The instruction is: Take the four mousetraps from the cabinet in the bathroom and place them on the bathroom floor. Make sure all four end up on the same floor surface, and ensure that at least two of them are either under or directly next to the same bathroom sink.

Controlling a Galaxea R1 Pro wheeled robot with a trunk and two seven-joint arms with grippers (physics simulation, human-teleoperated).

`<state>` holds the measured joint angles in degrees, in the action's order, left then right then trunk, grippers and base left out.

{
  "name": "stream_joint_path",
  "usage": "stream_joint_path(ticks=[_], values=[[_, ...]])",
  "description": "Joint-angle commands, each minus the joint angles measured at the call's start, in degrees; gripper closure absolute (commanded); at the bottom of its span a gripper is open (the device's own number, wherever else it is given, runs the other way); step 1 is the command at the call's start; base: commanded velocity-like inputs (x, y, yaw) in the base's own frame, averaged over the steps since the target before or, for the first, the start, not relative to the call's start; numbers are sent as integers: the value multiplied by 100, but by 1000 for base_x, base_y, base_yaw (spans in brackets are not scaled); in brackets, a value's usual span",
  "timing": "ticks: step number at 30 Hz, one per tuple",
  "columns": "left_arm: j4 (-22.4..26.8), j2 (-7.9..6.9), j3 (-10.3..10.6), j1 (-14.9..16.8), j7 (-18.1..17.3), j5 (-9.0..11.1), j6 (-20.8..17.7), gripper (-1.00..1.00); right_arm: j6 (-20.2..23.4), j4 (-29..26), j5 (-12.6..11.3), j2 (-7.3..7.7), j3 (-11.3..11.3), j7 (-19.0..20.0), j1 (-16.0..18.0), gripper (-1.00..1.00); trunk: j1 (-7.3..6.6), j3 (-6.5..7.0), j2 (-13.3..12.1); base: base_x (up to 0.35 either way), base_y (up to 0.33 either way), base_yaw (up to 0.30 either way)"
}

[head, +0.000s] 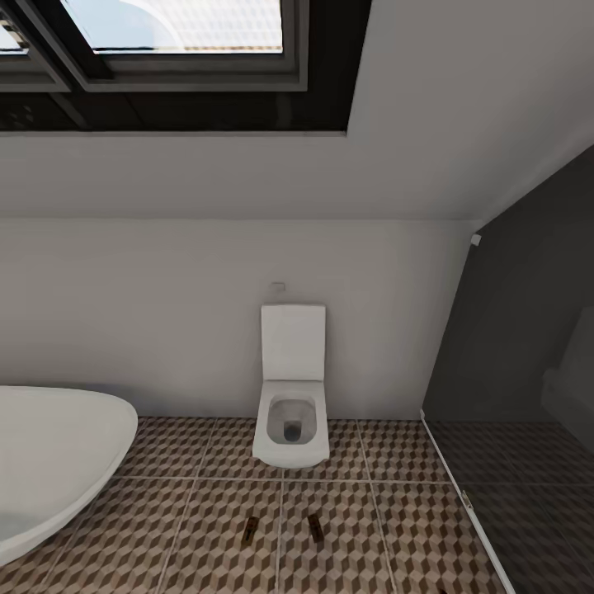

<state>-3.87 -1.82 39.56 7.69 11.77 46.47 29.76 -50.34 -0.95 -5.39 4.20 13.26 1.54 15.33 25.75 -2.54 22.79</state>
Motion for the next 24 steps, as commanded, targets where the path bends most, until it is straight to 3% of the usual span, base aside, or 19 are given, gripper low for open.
stream_joint_path(ticks=[1,10,24], values=[[-6,6,31,5,53,2,10,-100,53,2,-113,-9,45,14,5,-100,4,-13,13,0,0,0],[18,108,19,5,120,52,4,-100,800,-1,-316,-202,45,-177,6,-100,4,-13,13,0,0,0],[18,137,25,5,116,48,4,-100,935,-1,-474,-267,42,-280,7,-100,4,-13,13,0,0,0]])
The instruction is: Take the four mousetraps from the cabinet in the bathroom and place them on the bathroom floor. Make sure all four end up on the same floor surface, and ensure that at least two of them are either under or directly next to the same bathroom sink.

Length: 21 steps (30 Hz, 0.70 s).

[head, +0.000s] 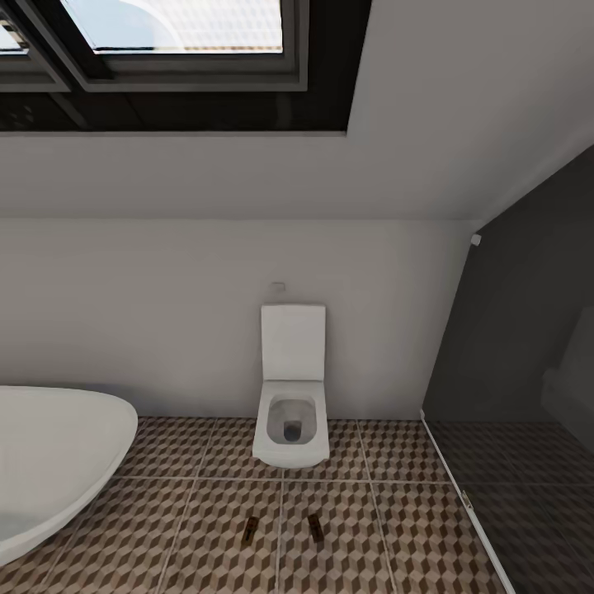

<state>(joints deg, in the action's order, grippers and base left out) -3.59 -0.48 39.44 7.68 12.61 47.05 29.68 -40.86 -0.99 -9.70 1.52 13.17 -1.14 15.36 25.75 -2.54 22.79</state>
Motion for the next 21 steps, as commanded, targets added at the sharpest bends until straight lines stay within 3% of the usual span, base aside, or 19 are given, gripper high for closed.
stream_joint_path(ticks=[1,9,17,21], values=[[-10,3,39,6,31,-10,12,-100,6,2,-71,-2,51,-13,4,-100,3,-13,13,0,0,0],[-10,11,46,6,-1,-11,12,-100,598,-4,-184,-16,49,-9,6,-100,3,-13,13,0,0,0],[-10,5,46,6,-4,-4,12,-100,680,-1,-184,21,52,48,3,-100,3,-13,13,0,0,0],[-10,2,43,6,0,-3,12,-100,555,7,-178,87,54,269,-76,-100,3,-13,13,0,0,0]])
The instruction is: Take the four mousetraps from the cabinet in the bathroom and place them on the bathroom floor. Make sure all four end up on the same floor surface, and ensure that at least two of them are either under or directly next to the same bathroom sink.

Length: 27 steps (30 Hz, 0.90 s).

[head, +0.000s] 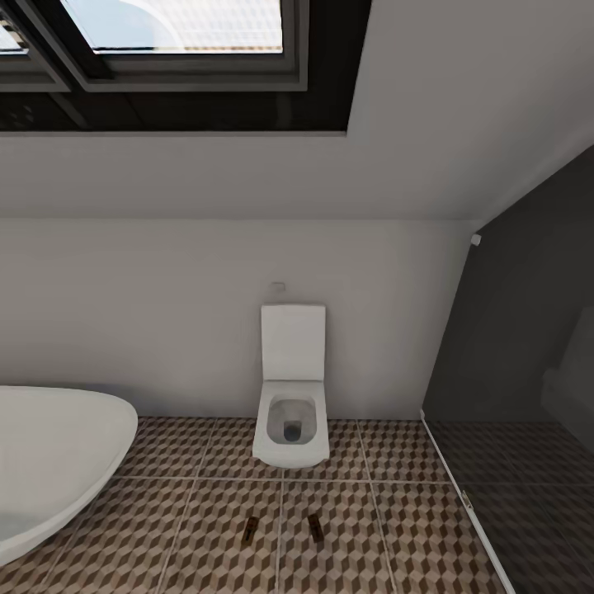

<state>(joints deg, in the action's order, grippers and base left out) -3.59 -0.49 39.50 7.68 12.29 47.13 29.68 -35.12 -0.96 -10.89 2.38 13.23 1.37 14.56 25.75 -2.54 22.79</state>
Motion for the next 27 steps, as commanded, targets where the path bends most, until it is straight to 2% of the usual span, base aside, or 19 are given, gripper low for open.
stream_joint_path(ticks=[1,5,7,13,18,22,27], values=[[-10,0,34,6,34,-8,12,-100,-251,6,-56,97,48,270,-163,-100,4,-13,13,0,0,0],[-10,-3,31,6,35,-4,12,-100,-766,7,-55,243,48,642,-392,-100,4,-13,13,0,0,0],[-10,-3,27,6,36,-3,12,-100,-1168,7,-54,332,48,855,-606,-100,4,-13,13,0,0,0],[-10,-4,23,6,36,-2,12,-100,-1801,8,-59,381,48,1030,-1115,-100,4,-13,13,0,0,0],[-10,-2,23,6,36,-2,12,-100,-1905,5,-61,347,47,1014,-1267,-100,4,-13,13,0,0,0],[-10,3,23,6,36,-2,12,-100,-1770,-13,-67,260,42,837,-1317,-100,4,-13,13,0,0,0],[-10,4,22,6,36,-2,12,-100,-1459,-34,-64,29,38,426,-1340,-100,4,-13,13,0,0,0]])
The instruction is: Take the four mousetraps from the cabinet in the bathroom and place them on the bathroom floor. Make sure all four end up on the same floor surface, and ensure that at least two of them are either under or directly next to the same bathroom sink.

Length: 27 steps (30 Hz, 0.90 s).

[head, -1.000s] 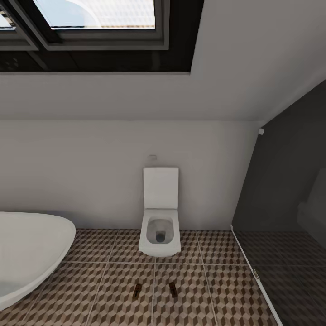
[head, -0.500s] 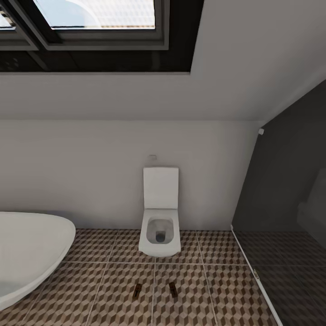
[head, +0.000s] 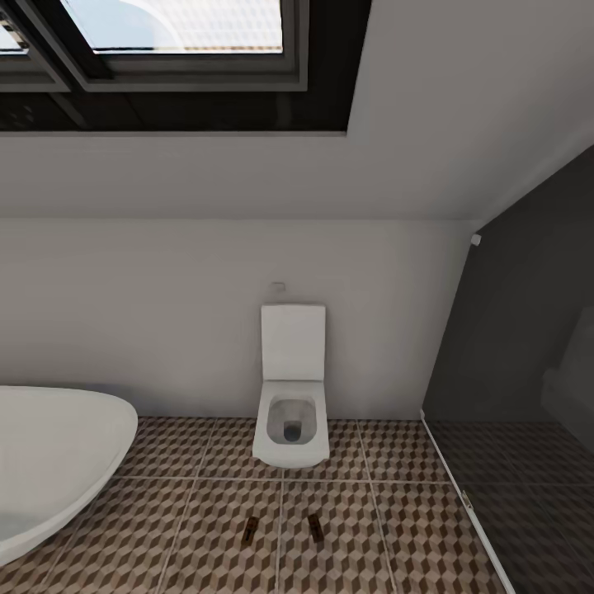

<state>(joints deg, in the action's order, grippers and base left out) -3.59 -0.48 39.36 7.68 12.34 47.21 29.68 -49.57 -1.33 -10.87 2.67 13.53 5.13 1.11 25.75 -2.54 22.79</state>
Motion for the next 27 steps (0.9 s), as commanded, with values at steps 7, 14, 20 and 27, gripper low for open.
stream_joint_path(ticks=[7,14,20,27], values=[[-13,2,42,6,27,-10,13,-100,142,-6,-65,-176,2,-392,-3,-100,4,-13,13,0,0,0],[-36,-6,45,6,29,-10,12,-100,172,-2,-58,-198,6,-512,-5,-100,4,-13,13,0,0,0],[-49,-37,46,6,31,-7,9,-100,175,1,-56,-184,8,-528,-5,-100,4,-13,13,0,0,0],[-53,-63,46,6,32,-3,11,-100,176,1,-56,-188,12,-530,-5,-100,4,-13,13,0,0,0]])
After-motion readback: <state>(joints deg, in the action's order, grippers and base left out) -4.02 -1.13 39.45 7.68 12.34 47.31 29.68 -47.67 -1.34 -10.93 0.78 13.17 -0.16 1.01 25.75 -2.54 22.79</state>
